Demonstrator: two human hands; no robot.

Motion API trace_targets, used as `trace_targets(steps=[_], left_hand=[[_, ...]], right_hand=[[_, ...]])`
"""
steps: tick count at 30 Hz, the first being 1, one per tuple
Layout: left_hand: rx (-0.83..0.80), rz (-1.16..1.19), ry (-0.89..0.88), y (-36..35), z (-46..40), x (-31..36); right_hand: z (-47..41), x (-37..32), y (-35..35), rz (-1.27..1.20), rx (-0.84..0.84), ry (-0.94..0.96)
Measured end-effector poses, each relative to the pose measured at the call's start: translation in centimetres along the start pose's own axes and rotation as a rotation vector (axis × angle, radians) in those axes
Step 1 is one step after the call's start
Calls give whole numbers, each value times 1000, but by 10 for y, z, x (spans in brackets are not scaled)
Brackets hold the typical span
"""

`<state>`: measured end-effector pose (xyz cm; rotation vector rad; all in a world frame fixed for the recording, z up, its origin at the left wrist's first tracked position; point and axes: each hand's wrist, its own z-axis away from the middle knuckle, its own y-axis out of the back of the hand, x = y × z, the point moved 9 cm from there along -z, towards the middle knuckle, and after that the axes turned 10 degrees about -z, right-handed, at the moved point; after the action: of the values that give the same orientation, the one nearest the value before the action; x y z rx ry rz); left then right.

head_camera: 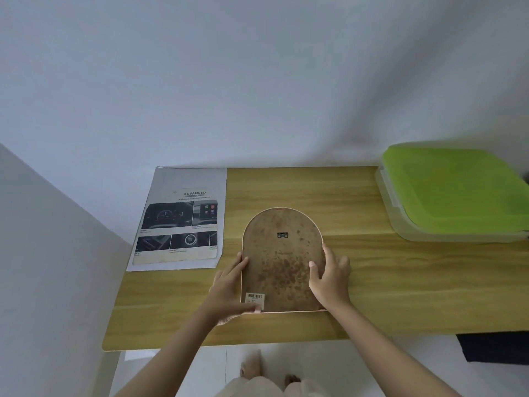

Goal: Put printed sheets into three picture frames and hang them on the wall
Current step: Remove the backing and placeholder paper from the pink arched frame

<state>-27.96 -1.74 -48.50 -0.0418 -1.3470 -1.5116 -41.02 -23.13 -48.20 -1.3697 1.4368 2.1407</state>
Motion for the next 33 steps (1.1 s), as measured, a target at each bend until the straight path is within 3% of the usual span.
trace_targets(steps=[4, 9, 13, 24, 33], left_hand=[[2, -35, -18, -2, -1, -2], [5, -43, -19, -2, -3, -4], [9, -58, -25, -3, -3, -4], [-36, -144, -46, -4, -3, -5], [2, -196, -48, -6, 0, -5]], right_hand=[[-10, -7, -4, 127, -26, -29], [-42, -60, -22, 211, -137, 160], [-77, -88, -51, 342, -319, 247], [-107, -98, -69, 557, -517, 189], [-119, -95, -76, 439, -613, -14]])
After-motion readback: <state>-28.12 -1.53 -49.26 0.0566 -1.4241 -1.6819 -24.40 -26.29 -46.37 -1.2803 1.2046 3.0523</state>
